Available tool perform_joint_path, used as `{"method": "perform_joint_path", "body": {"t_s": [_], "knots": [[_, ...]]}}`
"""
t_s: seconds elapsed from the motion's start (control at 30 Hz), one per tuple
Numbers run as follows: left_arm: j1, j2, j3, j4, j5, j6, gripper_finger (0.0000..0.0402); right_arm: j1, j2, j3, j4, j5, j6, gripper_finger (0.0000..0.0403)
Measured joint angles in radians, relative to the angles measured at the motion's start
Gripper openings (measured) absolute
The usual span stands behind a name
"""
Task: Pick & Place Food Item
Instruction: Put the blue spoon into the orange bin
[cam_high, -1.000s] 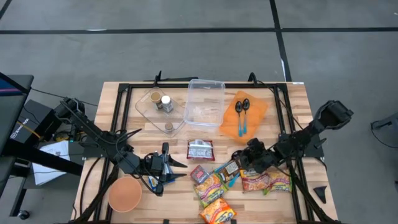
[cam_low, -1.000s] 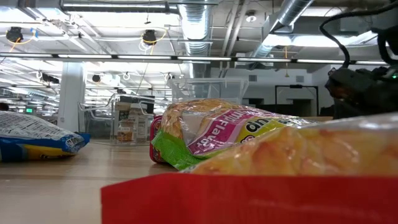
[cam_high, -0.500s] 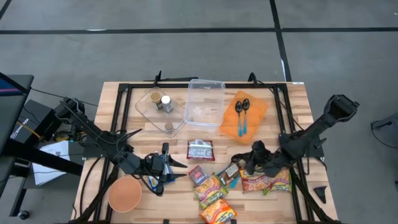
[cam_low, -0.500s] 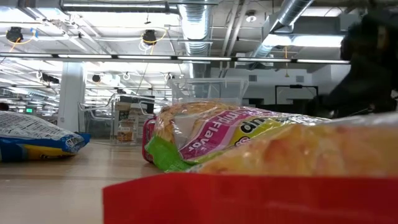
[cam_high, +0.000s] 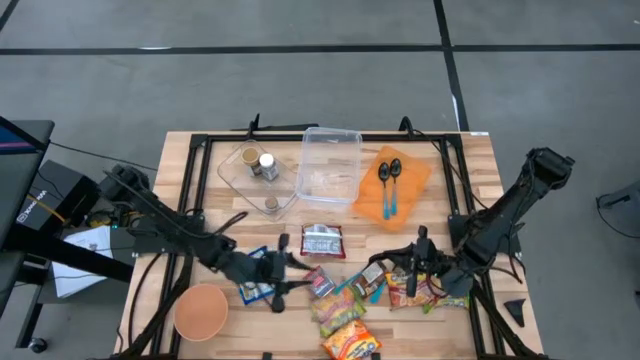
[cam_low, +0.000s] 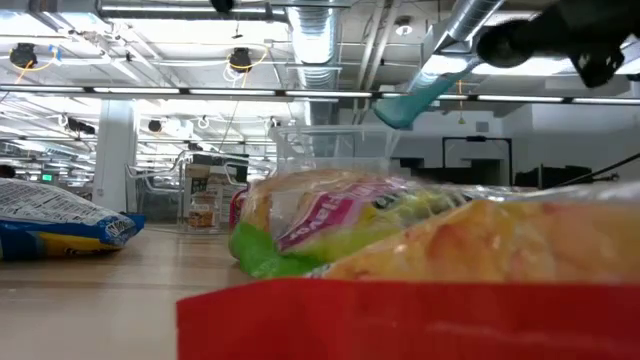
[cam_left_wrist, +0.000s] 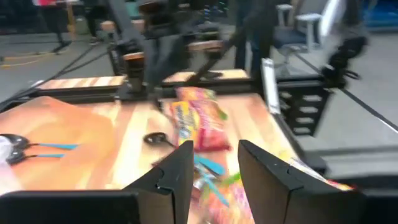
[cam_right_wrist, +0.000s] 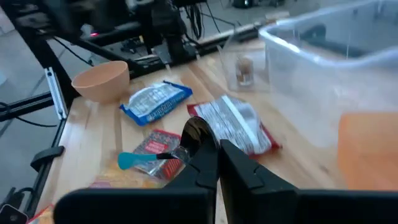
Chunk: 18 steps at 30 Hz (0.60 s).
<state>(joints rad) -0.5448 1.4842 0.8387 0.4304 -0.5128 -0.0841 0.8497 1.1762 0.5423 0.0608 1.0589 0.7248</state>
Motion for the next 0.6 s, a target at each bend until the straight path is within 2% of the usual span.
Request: {"method": "perform_joint_path", "body": {"t_s": [0.1, 0.27, 0.6], "knots": [[0.054, 0.053, 0.000, 0.062, 0.029, -0.001, 0.0118, 0.002, 0.038, 0.047, 0.000, 0.011, -0.070, 0.0001], [0.118, 0.122, 0.001, 0.131, 0.161, -0.038, 0.0118, -0.010, 0.121, 0.121, -0.002, 0.021, -0.164, 0.0001], [0.143, 0.188, 0.006, 0.173, 0.190, -0.082, 0.0120, -0.056, 0.269, 0.292, -0.009, 0.024, -0.319, 0.0000]]}}
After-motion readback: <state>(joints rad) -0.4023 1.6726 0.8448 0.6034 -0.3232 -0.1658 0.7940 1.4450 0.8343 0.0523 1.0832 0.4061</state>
